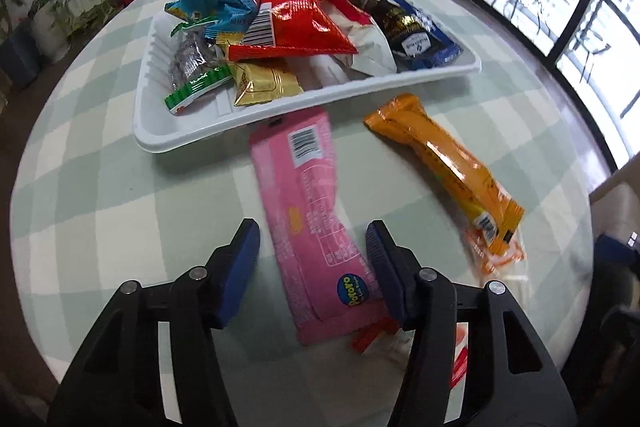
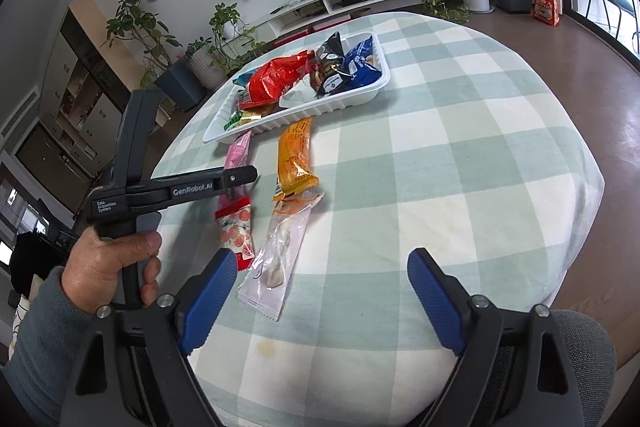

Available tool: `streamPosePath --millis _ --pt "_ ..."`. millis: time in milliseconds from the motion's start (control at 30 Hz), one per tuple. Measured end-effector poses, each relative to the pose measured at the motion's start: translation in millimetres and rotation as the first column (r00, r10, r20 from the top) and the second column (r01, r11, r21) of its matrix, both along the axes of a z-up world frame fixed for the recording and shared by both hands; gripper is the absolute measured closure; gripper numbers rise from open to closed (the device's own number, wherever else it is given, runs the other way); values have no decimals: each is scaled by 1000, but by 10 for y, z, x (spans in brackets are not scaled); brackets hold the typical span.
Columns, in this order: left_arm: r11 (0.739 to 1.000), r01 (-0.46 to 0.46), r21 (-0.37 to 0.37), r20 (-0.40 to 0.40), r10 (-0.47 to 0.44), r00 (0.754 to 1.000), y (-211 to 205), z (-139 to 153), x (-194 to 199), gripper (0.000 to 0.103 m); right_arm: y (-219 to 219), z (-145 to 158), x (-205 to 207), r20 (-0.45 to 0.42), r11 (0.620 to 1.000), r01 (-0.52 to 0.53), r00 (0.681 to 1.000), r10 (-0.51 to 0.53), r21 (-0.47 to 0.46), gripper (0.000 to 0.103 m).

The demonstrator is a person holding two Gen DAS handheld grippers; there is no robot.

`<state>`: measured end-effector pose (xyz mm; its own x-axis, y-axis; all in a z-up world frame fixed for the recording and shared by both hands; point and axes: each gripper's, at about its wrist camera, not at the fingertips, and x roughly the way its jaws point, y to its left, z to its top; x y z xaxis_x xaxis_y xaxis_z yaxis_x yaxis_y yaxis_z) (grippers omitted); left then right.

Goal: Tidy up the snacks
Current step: 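Grasp the pink bar with left while right grasps orange bar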

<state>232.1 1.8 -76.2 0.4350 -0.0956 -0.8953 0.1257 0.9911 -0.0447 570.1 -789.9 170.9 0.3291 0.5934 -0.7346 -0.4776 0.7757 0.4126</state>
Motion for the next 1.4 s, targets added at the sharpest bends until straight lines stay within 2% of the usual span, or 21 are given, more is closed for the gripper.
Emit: streamPosePath --millis 67,133,233,467,533,600,667,800,933,967,1100,1167,1233,1333,1400 --pt "1000 9 4 -1 -9 1000 66 15 -37 49 2 12 2 9 1000 2 1000 -2 -5 13" --pt "1000 -27 6 11 27 1000 188 43 -60 49 20 20 16 11 1000 4 1000 -4 -9 13" --pt "999 -37 -36 7 37 999 281 31 -22 49 95 46 70 30 1000 -6 1000 6 -20 13" --pt "1000 25 -4 1 -25 1000 194 3 62 49 444 101 400 75 995 -45 996 52 -89 15" --pt "999 41 9 3 -41 999 161 -1 75 49 587 88 513 78 990 -71 994 81 -121 20" --pt "998 56 13 10 -56 998 157 -7 65 49 725 48 606 77 982 -102 990 115 -158 21" --pt "997 77 22 13 -78 997 148 -4 45 54 853 8 668 61 973 -131 988 145 -189 26" --pt "990 132 52 16 -133 991 109 15 18 68 1093 -86 715 59 946 -192 975 215 -262 26" --pt "987 155 30 19 -156 988 108 20 34 75 1269 -181 746 61 924 -217 967 248 -314 28" --pt "987 158 22 21 -159 987 121 20 35 76 1305 -207 751 57 918 -222 966 254 -327 33" --pt "987 163 11 35 -163 986 154 29 6 81 1368 -303 770 36 904 -232 965 261 -360 42" --pt "986 165 8 36 -165 986 164 30 -7 82 1379 -365 783 16 896 -239 964 264 -374 51" --pt "986 165 3 40 -165 986 173 35 -28 82 1363 -381 796 16 900 -236 965 260 -366 53" --pt "988 157 -13 48 -156 987 206 41 -62 83 1348 -375 837 5 905 -235 967 254 -355 71" --pt "988 150 -29 49 -149 988 232 38 -87 83 1319 -377 882 -9 913 -234 969 245 -333 76"
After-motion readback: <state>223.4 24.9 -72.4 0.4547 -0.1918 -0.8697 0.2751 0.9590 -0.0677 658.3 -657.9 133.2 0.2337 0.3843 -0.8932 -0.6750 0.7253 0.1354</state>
